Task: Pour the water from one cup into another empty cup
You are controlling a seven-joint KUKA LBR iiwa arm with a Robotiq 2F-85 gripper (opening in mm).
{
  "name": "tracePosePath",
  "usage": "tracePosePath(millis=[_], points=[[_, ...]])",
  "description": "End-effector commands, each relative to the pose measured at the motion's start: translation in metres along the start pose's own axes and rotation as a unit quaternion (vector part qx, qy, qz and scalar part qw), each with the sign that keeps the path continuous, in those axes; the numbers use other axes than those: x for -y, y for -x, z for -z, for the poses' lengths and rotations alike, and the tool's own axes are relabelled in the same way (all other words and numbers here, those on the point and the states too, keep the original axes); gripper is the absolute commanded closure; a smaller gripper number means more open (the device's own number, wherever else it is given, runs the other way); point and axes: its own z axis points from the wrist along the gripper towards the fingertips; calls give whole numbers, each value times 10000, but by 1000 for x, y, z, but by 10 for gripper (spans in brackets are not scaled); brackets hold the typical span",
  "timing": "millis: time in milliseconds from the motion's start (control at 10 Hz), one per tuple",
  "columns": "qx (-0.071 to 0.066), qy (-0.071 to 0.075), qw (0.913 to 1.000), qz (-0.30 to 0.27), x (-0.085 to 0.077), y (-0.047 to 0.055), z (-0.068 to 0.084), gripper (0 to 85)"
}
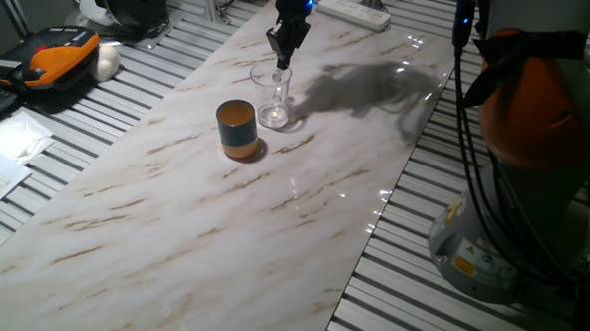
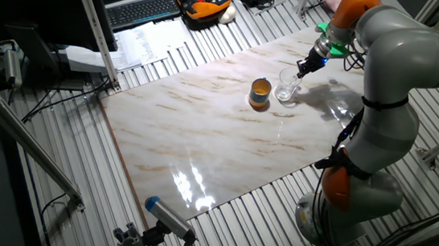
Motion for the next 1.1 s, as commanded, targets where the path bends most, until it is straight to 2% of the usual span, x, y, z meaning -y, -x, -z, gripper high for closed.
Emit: tracePosePath(millis=[0,800,900,1000], points=[[-9,48,10000,-15,0,0,0,850],[-9,46,10000,-63,-1,0,-3,850],[5,46,10000,-75,-1,0,-4,680],[23,60,9999,-94,-2,0,-4,680]])
